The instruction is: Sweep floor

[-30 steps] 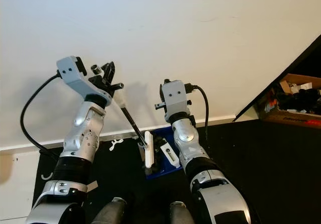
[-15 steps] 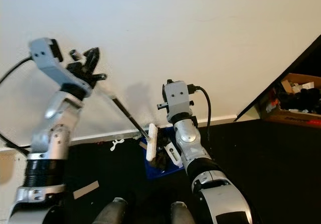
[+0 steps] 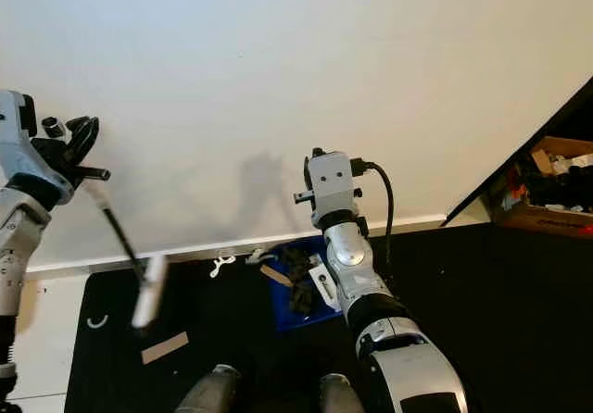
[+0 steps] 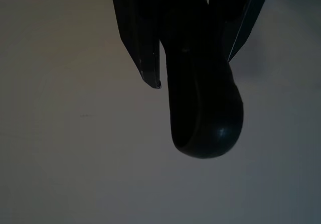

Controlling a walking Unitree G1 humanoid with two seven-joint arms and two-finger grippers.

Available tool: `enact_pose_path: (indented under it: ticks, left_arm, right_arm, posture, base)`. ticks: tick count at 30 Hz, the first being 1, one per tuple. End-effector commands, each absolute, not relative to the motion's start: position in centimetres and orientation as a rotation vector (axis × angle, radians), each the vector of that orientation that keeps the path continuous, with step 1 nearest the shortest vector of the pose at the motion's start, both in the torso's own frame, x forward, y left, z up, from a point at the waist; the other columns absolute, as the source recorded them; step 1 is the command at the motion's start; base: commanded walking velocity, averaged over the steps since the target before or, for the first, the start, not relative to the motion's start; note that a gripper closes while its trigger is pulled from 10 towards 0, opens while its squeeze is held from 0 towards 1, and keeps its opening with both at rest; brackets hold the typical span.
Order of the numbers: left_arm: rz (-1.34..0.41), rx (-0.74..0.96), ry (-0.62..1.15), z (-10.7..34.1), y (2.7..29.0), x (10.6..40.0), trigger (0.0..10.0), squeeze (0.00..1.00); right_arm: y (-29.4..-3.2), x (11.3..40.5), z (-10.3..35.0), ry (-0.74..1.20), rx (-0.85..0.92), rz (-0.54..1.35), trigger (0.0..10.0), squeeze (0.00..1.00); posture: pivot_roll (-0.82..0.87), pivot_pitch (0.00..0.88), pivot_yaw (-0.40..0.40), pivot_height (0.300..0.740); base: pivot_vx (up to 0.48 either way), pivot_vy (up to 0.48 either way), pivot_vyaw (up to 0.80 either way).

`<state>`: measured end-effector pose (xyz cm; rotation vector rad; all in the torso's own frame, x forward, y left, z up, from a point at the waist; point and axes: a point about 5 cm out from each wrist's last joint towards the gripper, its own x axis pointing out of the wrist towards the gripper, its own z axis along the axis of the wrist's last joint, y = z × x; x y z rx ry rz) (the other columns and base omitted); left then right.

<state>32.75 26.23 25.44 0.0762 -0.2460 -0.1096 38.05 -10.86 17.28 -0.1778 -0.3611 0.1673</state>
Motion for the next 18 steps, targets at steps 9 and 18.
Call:
enact_pose_path:
  ticks: [9, 18]
  left_arm:
    - [-0.026, 0.064, -0.313, 25.2, 28.1, 34.1, 10.0, 0.00]
    - [-0.007, 0.071, -0.331, 25.1, 27.9, 36.1, 10.0, 0.00]
  right_arm:
    - [-11.2, 37.6, 15.9, -0.327, -0.175, 0.162, 10.0, 0.00]
    - [-11.8, 37.4, 16.6, -0.370, -0.180, 0.155, 10.0, 0.00]
  posture:
    - [0.14, 0.417, 0.078, 0.740]
    - [0.08, 0.453, 0.072, 0.740]
  base:
    - [0.000, 0.000, 0.00]
    - [0.000, 0.000, 0.00]
